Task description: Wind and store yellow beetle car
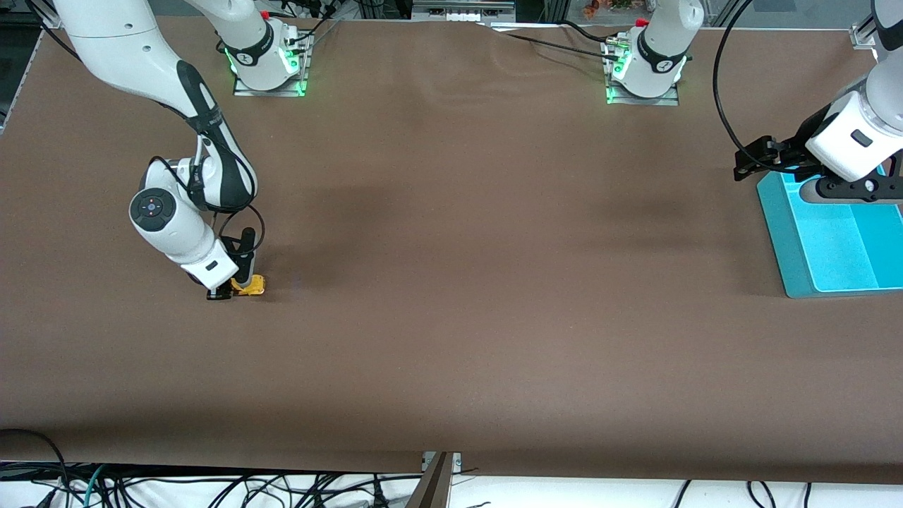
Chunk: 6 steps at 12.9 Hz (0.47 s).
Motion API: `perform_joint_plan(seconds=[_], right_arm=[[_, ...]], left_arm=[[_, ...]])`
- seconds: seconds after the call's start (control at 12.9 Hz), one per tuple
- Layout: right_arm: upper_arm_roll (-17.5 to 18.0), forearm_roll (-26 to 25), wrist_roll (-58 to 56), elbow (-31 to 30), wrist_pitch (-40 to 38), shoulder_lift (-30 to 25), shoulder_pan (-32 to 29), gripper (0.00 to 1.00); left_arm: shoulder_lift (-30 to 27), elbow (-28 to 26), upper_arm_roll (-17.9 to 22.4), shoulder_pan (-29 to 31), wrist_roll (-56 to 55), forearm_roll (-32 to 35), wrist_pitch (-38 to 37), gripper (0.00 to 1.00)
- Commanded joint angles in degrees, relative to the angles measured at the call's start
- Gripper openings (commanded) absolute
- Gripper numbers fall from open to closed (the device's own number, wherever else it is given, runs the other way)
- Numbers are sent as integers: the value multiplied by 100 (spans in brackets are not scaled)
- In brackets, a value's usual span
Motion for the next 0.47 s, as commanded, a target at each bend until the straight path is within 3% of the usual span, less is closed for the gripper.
perform_joint_plan(seconds=[0.0, 0.39], right_arm=[[50, 69, -438, -307, 173, -4, -337, 22], [67, 52, -1564, -272, 526, 225, -1330, 23]], left_arm=[[68, 174, 7, -41, 76, -6, -121, 100], [68, 174, -11, -41, 76, -6, -121, 100]])
